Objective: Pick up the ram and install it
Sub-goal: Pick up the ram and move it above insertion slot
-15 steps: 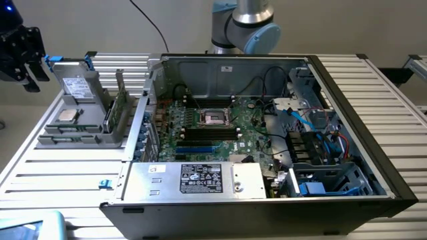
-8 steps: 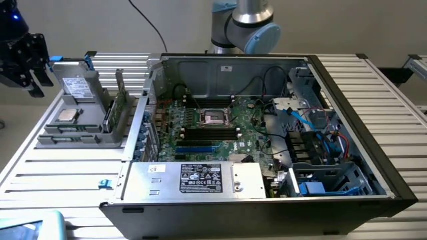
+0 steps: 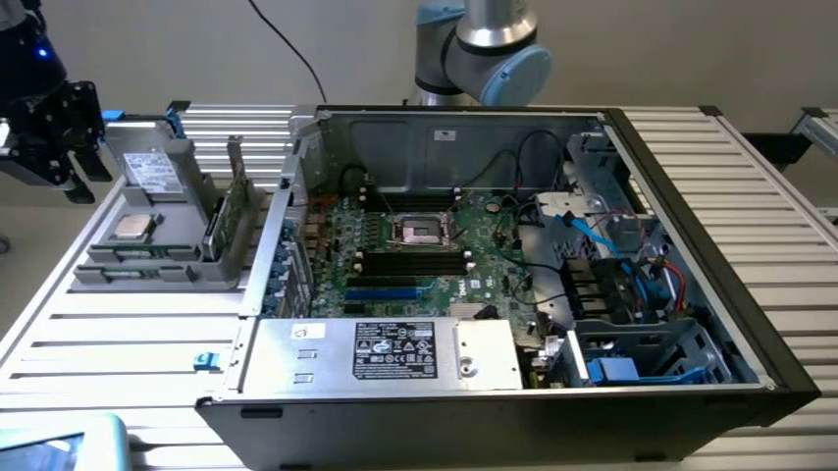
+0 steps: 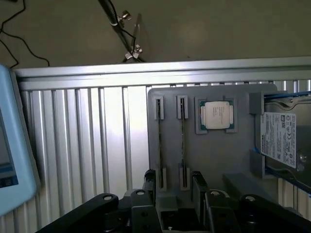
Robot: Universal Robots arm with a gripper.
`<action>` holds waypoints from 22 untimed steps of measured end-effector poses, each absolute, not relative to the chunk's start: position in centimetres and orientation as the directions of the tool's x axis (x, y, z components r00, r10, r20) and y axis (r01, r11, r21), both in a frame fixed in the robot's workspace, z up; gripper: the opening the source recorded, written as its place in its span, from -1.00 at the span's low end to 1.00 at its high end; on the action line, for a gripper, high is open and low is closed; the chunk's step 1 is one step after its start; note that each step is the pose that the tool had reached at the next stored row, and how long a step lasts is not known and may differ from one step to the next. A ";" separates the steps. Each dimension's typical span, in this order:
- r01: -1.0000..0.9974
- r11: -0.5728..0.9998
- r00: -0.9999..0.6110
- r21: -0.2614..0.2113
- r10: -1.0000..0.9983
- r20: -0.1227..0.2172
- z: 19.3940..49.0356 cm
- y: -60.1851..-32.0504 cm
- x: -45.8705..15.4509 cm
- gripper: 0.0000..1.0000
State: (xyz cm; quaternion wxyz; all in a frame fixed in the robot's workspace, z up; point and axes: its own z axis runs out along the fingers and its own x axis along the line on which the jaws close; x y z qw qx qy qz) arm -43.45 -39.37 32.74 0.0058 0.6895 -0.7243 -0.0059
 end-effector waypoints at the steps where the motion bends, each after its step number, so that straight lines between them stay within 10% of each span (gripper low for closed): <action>1: -0.999 0.049 -0.049 0.017 -0.999 0.000 32.6 -39.4 -43.4 -0.15; 22: -0.998 0.047 -0.047 0.032 -0.999 0.001 28.9 -40.3 -42.3 -0.15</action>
